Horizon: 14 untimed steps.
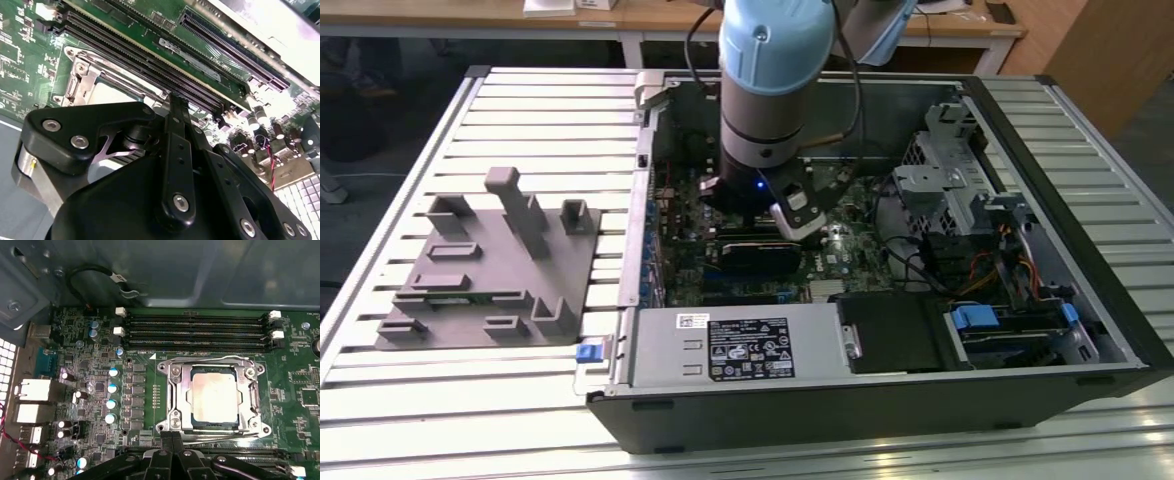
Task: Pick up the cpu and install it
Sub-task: 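Install the second cpu locking lever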
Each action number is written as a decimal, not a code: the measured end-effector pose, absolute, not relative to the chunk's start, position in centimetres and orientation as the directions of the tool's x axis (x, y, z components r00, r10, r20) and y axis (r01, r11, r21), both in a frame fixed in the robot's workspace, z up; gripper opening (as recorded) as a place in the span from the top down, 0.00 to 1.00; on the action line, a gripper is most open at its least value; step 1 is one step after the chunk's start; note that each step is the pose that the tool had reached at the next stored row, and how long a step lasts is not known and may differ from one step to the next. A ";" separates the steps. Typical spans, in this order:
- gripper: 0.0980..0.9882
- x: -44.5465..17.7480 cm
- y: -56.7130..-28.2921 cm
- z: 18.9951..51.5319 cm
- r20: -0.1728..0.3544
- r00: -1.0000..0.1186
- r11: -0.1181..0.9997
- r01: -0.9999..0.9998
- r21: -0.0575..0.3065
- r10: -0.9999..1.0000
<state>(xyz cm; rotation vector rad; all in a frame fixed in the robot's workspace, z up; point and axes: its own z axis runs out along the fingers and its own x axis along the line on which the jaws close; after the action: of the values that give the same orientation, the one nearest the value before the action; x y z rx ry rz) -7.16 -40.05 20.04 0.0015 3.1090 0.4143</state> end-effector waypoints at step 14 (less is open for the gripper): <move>0.99 -7.5 -40.2 19.3 -0.005 -1.000 0.955 0.000 0.296 0.002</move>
<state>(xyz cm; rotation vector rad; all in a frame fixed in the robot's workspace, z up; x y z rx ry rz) -7.51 -40.17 19.29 0.0017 3.1012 0.4691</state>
